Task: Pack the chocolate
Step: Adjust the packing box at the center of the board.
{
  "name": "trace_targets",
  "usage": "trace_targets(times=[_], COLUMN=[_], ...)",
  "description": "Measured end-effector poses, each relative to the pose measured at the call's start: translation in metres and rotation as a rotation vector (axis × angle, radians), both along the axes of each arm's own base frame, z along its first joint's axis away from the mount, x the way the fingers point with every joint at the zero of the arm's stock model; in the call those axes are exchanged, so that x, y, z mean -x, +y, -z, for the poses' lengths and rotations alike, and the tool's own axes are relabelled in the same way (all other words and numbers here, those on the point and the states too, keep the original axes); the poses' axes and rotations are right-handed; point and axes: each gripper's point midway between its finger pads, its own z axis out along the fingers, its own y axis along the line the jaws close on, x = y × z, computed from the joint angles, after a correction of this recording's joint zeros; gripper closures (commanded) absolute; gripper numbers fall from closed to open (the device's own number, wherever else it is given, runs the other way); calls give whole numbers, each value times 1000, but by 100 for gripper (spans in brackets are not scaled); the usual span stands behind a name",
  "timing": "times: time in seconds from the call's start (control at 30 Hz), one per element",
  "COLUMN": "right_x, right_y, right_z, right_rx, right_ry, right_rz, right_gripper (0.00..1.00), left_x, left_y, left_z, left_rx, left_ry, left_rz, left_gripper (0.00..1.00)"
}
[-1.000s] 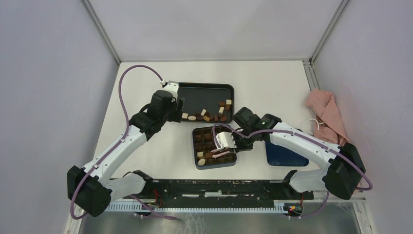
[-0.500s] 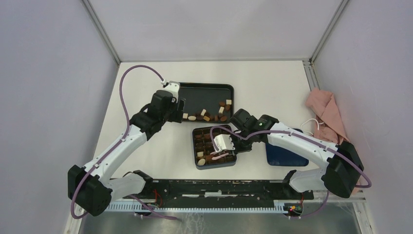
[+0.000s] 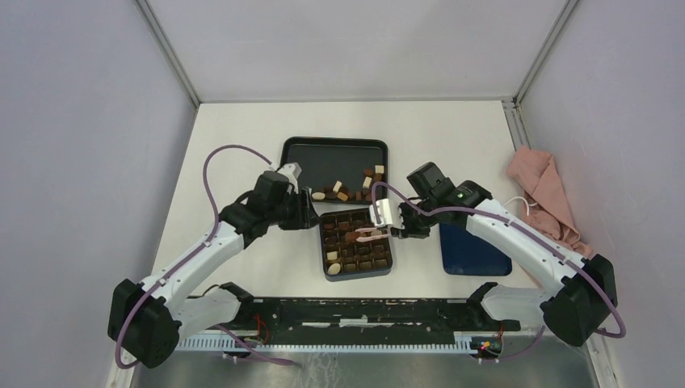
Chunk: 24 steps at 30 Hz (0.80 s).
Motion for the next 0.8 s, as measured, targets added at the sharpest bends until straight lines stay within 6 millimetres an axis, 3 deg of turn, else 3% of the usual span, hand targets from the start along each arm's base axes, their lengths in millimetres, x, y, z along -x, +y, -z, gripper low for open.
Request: trace_targets(times=[0.23,0.33,0.53,0.63,0.8], right_x=[3,4,5,7,9], right_y=[-2,-2,-2,-2,-2], right_z=[2,2,-1,-2,0], right_rx=[-15,-19,-32,-41,-42], right_ry=[20,25,19,19,28], right_rz=[5,5,3,-1,-4], right_gripper=[90,90,90,90,90], left_x=[43,49,44,41,33], left_y=[-29,-35,-23,-24,-32], left_z=[34,49,74,79,81], left_rx=[-4,-69,-210,-229,-237], left_ry=[151,179,205,205,193], left_rz=[21,17,-50,-56,-60], left_gripper=[48,51,61,71,98])
